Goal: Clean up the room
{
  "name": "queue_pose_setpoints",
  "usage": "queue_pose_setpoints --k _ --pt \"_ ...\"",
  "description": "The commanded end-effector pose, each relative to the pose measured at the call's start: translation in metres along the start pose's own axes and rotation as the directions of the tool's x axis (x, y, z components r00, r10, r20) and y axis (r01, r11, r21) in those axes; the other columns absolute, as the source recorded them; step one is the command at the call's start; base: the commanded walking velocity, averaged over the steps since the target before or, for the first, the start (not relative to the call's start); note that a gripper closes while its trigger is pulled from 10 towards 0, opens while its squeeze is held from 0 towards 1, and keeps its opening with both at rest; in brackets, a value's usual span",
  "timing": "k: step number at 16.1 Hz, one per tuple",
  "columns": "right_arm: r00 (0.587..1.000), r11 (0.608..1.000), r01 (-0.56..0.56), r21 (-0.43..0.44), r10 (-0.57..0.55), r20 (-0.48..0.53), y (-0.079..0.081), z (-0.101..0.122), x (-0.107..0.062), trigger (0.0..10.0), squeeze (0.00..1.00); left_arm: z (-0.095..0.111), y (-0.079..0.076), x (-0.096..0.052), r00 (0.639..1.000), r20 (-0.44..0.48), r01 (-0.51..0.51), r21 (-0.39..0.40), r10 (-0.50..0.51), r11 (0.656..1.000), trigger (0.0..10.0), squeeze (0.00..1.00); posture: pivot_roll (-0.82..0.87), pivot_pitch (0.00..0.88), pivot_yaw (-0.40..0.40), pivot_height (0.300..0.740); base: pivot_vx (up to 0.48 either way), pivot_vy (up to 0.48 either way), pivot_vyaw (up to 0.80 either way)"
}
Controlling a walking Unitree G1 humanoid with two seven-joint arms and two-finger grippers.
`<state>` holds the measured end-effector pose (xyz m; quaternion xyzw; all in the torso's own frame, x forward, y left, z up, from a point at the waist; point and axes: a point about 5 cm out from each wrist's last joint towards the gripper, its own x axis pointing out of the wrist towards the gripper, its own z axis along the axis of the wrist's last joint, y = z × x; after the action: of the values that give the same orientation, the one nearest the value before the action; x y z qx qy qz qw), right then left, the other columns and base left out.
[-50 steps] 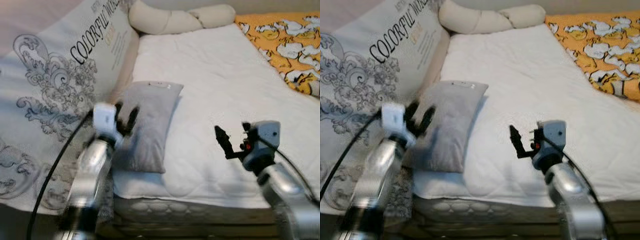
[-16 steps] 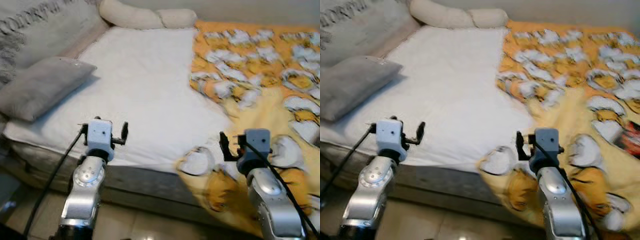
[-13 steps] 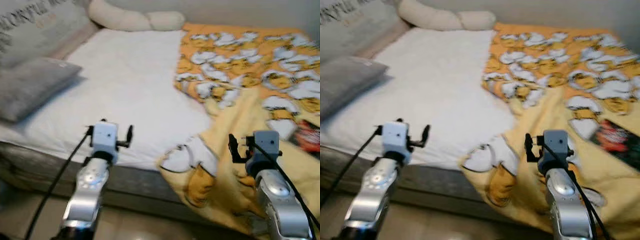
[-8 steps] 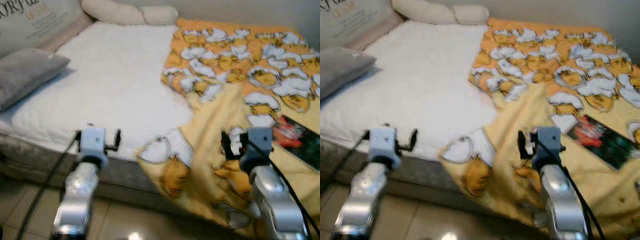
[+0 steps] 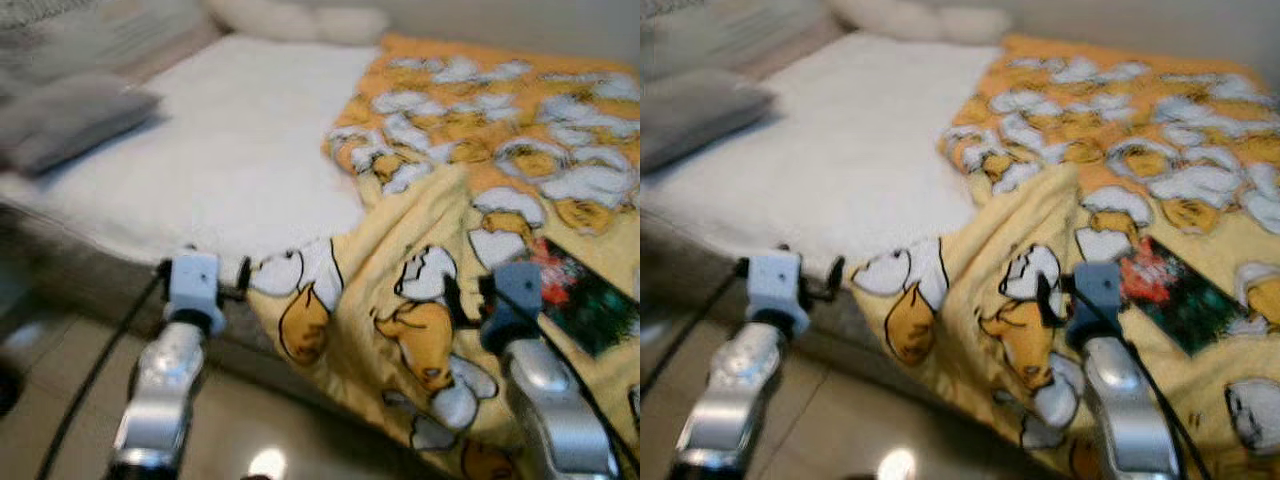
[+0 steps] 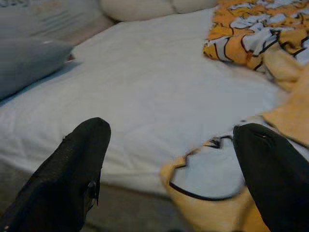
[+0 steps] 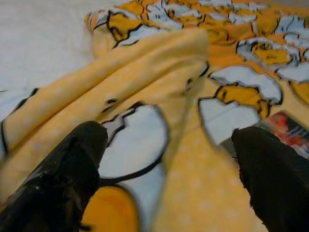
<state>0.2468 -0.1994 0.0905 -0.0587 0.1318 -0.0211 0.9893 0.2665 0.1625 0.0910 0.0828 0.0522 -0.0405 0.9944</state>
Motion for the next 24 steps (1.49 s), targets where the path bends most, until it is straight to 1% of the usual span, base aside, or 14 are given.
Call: queue_pose_setpoints --k 1,2,4,7,8,11,13,14,16,20,21,22,23,24 --pt "1.0 1.0 -0.008 0.007 0.008 0.023 0.002 0.007 0.002 10.0 0.0 0.004 0.004 0.002 1.0 0.008 -0.006 0.01 0.006 1.0 10.0 1.0 -0.07 0.0 0.055 0.74 0.0 -0.48 0.8" --pt "1.0 1.0 -0.006 0.009 0.006 0.022 0.002 0.007 0.002 10.0 0.0 0.004 0.004 0.002 1.0 0.008 -0.006 0.01 0.006 1.0 10.0 1.0 -0.07 0.0 0.055 0.74 0.0 -0.48 0.8" --pt "1.0 0.999 0.019 0.039 -0.019 0.01 -0.001 0.005 0.003 10.0 0.0 0.003 0.004 0.002 1.0 0.006 -0.007 0.011 0.007 1.0 10.0 1.0 -0.07 0.0 0.055 0.74 0.0 -0.48 0.0" --pt "1.0 0.999 0.008 0.034 -0.008 0.007 0.0 0.005 0.003 10.0 0.0 0.003 0.004 0.002 1.0 0.006 -0.008 0.011 0.008 1.0 10.0 1.0 -0.07 0.0 0.054 0.74 0.0 -0.48 0.0" --pt "1.0 1.0 -0.016 0.005 0.016 0.01 0.003 0.005 0.004 10.0 0.0 0.004 0.004 0.003 1.0 0.007 -0.007 0.013 0.007 1.0 10.0 1.0 -0.07 0.0 0.053 0.74 0.0 -0.48 0.0" --pt "0.999 0.999 -0.034 0.004 0.034 0.015 0.007 0.007 0.006 10.0 0.0 0.005 0.006 0.005 1.0 0.01 -0.006 0.016 0.006 1.0 10.0 1.0 -0.06 0.0 0.057 0.74 0.0 -0.48 0.0" --pt "0.999 0.998 -0.039 0.041 0.039 0.001 0.01 0.003 0.005 10.0 0.0 0.006 0.006 0.005 1.0 0.016 0.006 0.032 -0.006 0.999 10.0 1.0 -0.03 0.0 0.043 0.74 0.0 -0.48 0.0" --pt "0.998 0.998 -0.055 0.029 0.056 -0.021 0.011 -0.002 0.004 10.0 0.0 0.006 0.006 0.004 1.0 0.018 0.001 0.009 -0.001 1.0 10.0 1.0 -0.03 0.0 0.043 0.74 0.0 -0.322 0.0" --pt "0.997 0.997 -0.078 0.028 0.078 -0.02 0.013 -0.001 0.005 10.0 0.0 0.004 0.006 0.001 1.0 0.007 -0.002 0.015 0.002 1.0 10.0 1.0 -0.03 0.0 0.032 0.74 0.0 0.0 0.0" --pt "0.998 0.996 -0.068 0.05 0.069 -0.013 0.011 0.0 0.006 10.0 0.0 0.006 0.001 0.0 1.0 0.022 0.022 0.02 -0.023 1.0 10.0 1.0 -0.03 0.0 0.038 0.74 0.0 0.0 0.0" --pt "0.998 0.997 -0.06 0.05 0.061 -0.013 0.009 0.0 0.006 10.0 0.0 0.005 0.0 0.001 1.0 0.021 0.019 0.032 -0.019 0.999 10.0 0.96 -0.04 0.0 0.042 0.74 0.0 0.0 0.0" --pt "0.999 0.998 -0.051 0.048 0.052 -0.015 0.007 0.0 0.006 10.0 0.0 0.005 0.0 0.002 1.0 0.02 0.017 0.041 -0.018 0.999 10.0 0.88 -0.04 0.0 0.042 0.74 0.0 0.0 0.0" --pt "0.999 0.998 -0.048 0.048 0.049 -0.016 0.006 -0.001 0.006 10.0 0.0 0.005 -0.001 0.002 1.0 0.021 0.017 0.043 -0.018 0.999 10.0 0.85 -0.04 0.0 0.044 0.74 0.0 0.0 0.0" --pt "0.998 0.998 -0.053 0.046 0.054 -0.018 0.006 -0.001 0.006 10.0 0.0 0.005 -0.001 0.003 1.0 0.02 0.019 0.047 -0.02 0.999 10.0 0.8 -0.04 0.0 0.045 0.74 0.0 0.0 0.0"
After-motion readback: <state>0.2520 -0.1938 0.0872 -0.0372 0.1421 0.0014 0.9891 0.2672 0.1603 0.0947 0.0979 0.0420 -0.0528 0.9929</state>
